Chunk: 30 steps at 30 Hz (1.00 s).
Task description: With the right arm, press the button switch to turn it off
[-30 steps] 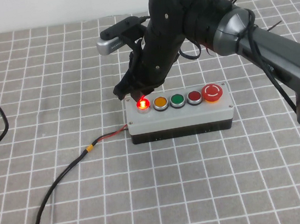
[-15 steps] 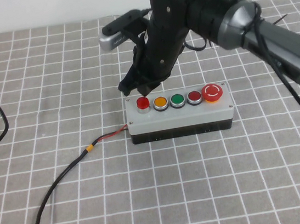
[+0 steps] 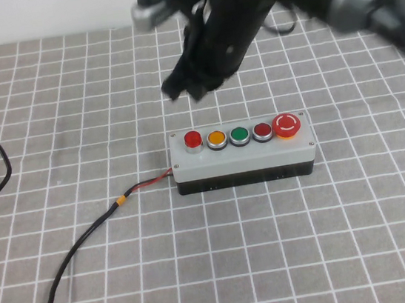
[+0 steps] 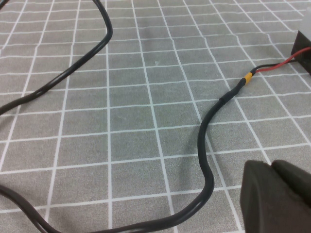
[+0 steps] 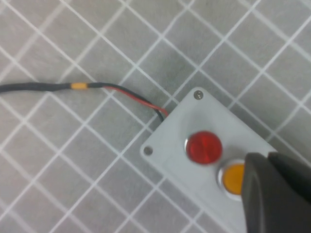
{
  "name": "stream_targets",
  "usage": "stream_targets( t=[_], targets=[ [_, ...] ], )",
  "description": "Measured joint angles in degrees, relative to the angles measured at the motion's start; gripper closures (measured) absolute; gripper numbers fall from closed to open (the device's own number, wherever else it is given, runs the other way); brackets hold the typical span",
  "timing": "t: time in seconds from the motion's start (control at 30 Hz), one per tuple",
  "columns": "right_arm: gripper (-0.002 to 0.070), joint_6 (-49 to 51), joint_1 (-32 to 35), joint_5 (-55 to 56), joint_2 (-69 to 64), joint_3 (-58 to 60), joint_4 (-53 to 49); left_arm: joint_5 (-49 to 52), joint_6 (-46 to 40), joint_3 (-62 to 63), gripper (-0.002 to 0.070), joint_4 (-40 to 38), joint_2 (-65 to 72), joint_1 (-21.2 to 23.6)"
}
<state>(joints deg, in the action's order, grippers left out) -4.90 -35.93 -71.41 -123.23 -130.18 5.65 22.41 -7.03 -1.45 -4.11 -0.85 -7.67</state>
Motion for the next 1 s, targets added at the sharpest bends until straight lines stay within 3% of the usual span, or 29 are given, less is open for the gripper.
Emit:
stream_targets(
  t=[0.23,0.6,0.9,1.0],
  targets=[
    [0.0693,-1.03,0.00,-0.05,16.06,10.60,-0.09,0.00,0.00,0.00,0.0678,0.00,0.00,0.00],
    [0.0693,1.85,0.00,1.19,42.81,36.62,0.14,0.00,0.00,0.00,0.0678,0.00,0.00,0.00],
    [0.0693,2.23,0.00,-0.68,48.87,42.34,7.18,0.00,0.00,0.00,0.0678,0.00,0.00,0.00],
    [0.0693,-3.20,0.00,-0.81,48.87,43.39,7.28,0.00,0.00,0.00,0.0678,0.00,0.00,0.00]
  ],
)
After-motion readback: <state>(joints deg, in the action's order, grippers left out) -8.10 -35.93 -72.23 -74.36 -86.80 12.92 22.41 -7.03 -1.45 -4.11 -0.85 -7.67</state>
